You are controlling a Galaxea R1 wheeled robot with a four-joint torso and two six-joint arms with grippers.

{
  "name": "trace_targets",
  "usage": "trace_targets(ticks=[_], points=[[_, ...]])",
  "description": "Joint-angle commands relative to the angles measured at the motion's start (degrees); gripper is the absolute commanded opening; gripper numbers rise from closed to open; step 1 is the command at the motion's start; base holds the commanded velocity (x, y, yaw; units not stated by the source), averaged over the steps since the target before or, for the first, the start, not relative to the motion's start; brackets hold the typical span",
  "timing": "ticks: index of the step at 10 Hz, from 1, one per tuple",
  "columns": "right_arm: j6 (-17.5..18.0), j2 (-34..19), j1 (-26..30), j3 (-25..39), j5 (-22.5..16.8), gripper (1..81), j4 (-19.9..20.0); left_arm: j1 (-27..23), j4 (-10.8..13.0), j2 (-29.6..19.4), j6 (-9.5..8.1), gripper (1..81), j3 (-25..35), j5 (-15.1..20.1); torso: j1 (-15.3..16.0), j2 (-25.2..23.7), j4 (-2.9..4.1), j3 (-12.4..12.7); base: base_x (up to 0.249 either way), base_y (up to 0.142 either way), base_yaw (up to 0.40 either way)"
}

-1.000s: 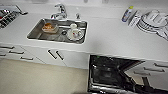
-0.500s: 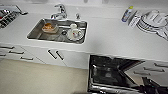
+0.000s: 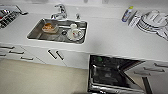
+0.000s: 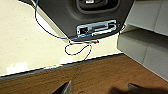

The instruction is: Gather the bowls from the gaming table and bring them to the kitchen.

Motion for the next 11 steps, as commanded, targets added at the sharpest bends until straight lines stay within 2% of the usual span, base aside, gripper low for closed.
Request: trace_targets(ticks=[1,3,4,5,6,7,9,11], points=[[-5.6,11.5,-22.3,-21.9,16.3,81.1,0.1,1.4,-1.6,-0.7,-0.37,81.1,0.3,3.1,0.0,0.0,0.0,0.0,0.0,0.0,0.0],[-5.6,18.3,-28.2,-29.4,21.1,81.1,-1.9,1.0,-3.4,-0.7,-0.37,81.1,0.3,3.0,0.0,0.0,0.0,0.0,0.0,0.0,0.0],[-5.6,20.2,-30.4,-31.5,23.3,81.1,-2.3,0.9,-3.8,-0.7,-0.37,81.1,0.3,2.9,0.0,0.0,0.0,0.0,0.0,0.0,0.0],[-5.6,21.3,-32.4,-32.7,25.8,81.1,-2.3,0.9,-3.9,-0.9,-0.37,81.1,0.3,1.3,0.0,0.0,0.0,0.0,0.0,0.0,0.0],[-5.6,21.9,-34.0,-33.0,27.3,81.1,-2.6,0.9,-4.5,-1.5,-0.37,81.1,0.3,-0.8,3.7,-5.7,0.0,0.0,0.0,0.0,0.0],[-5.6,23.4,-35.4,-33.8,27.3,81.1,-3.7,0.9,-4.8,-2.2,-0.37,81.1,0.3,-3.3,3.7,-5.8,0.0,0.0,0.0,0.0,0.0],[-5.6,28.0,-37.1,-38.4,27.3,81.1,-4.2,0.9,-4.9,-2.1,-0.37,81.1,0.3,-3.5,4.9,-7.8,0.0,0.0,0.0,0.0,0.0],[-5.6,32.6,-37.7,-42.7,27.2,81.1,-4.4,0.9,-5.0,-2.1,-0.46,81.1,0.3,-3.6,7.3,-11.8,0.0,0.0,0.0,0.0,0.0]])
